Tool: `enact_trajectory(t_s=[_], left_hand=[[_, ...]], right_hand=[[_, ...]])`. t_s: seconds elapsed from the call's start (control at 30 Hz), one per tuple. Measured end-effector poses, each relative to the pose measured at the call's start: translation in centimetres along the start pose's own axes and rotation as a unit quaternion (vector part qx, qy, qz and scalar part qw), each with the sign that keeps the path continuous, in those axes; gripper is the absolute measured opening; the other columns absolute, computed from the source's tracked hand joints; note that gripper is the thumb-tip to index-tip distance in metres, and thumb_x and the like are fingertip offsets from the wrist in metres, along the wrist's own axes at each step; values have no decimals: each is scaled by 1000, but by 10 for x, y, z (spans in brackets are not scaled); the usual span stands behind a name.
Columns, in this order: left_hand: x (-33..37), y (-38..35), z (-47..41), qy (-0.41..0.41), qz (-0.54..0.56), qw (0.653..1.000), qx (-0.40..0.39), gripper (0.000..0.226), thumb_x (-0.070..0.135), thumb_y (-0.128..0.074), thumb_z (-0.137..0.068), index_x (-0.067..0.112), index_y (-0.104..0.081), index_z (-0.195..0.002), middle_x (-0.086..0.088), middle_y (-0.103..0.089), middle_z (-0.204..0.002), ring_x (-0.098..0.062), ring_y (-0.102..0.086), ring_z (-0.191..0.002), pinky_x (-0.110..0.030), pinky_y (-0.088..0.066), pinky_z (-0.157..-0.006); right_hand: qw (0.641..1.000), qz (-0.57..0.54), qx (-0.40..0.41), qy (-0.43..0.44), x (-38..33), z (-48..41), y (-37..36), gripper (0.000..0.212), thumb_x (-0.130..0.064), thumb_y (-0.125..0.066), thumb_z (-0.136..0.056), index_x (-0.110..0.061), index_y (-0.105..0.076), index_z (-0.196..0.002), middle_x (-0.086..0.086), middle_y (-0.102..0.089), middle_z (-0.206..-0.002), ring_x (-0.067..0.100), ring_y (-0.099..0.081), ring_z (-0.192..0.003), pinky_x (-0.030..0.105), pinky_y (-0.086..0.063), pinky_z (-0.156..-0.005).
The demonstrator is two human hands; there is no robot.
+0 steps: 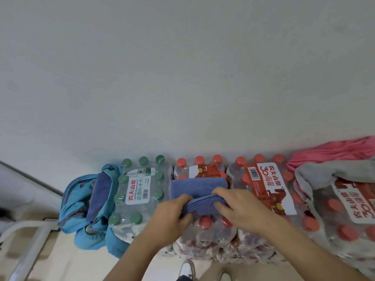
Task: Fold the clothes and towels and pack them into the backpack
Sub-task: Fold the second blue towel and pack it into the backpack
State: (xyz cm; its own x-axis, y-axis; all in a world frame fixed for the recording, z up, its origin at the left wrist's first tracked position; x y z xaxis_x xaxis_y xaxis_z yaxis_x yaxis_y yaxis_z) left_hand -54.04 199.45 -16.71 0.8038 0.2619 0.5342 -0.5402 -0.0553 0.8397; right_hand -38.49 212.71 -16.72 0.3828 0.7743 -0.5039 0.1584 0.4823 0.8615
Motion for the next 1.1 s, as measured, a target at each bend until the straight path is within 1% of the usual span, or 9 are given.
enact_trajectory(t_s=[0.1,0.2,0.47,0.57,0.73,0.8,0.87,0.97,1.1], left_hand=[[-2,14,-17,11,16,1000,-25,8,27,-56,-90,25,-55,-83,8,-53,-60,-5,-48,-55,-21,-33,-52],[-3,19,-29,17,25,999,-39,13,30,-62,-87,18,-60,-89,4,-56,-81,-11,-53,-71,-28,-42,-64],[-16,26,-31,165,214,963,15,10,27,-61,-91,19,-64,-97,7,-67,-86,-4,-60,-73,-11,-43,-58],[-19,19,-44,211,156,964,52,14,32,-53,-95,21,-61,-97,5,-64,-89,-12,-58,-80,-22,-42,-66],[-24,10,-61,254,79,958,108,24,40,-59,-90,17,-65,-93,2,-62,-79,-18,-58,-76,-26,-42,-66],[-24,10,-62,255,65,953,148,25,44,-64,-84,21,-61,-94,4,-63,-78,-17,-59,-73,-26,-44,-63],[-23,11,-61,224,-8,955,197,27,42,-69,-80,22,-55,-93,3,-59,-82,-18,-55,-74,-29,-45,-64],[-21,8,-63,28,-145,960,240,22,15,-77,-69,16,-61,-84,-2,-52,-82,-22,-48,-72,-33,-42,-60],[-9,2,-57,-152,-204,956,148,23,19,-56,-73,21,-70,-92,4,-60,-88,-16,-55,-79,-26,-52,-63]], right_hand=[[998,-35,37,-43,8,-4,-3,17,-32,-44,-98,-24,-54,-110,-4,-62,-101,19,-59,-90,37,-45,-76],[994,-27,67,-81,9,-9,-3,22,-31,-43,-99,-22,-52,-117,-2,-58,-115,23,-59,-98,36,-45,-78],[984,-38,20,-172,13,-36,3,18,-31,-41,-100,-21,-55,-107,1,-63,-105,19,-58,-91,31,-45,-76],[972,-82,-4,-220,17,-47,5,20,-31,-45,-98,-19,-60,-104,2,-64,-102,19,-59,-92,29,-46,-78],[866,-379,-5,-325,34,-47,6,9,-23,-67,-87,-15,-67,-91,2,-70,-96,20,-67,-90,36,-56,-84],[851,-395,12,-346,37,-49,4,12,-21,-72,-82,-13,-64,-84,5,-71,-90,22,-68,-85,40,-57,-81],[876,-329,45,-350,39,-52,2,18,-22,-75,-78,-15,-58,-79,3,-68,-85,19,-65,-82,37,-56,-78],[895,-281,78,-336,39,-53,2,26,-25,-76,-75,-19,-51,-78,0,-62,-79,14,-59,-73,27,-46,-62],[933,-209,125,-266,33,-52,3,25,-16,-73,-78,-26,-50,-73,-8,-52,-77,8,-52,-67,19,-37,-58]])
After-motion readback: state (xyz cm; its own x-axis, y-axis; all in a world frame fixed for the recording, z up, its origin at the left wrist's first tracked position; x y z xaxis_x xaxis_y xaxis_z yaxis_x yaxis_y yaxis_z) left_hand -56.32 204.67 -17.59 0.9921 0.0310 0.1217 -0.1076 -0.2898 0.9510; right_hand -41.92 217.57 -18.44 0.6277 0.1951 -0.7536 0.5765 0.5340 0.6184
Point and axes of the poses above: each hand's wrist, its own z-axis away from the middle knuckle, its own y-axis out of the back of the hand, x = y × z, the point moved 2 cm from there along -z, towards the middle knuckle
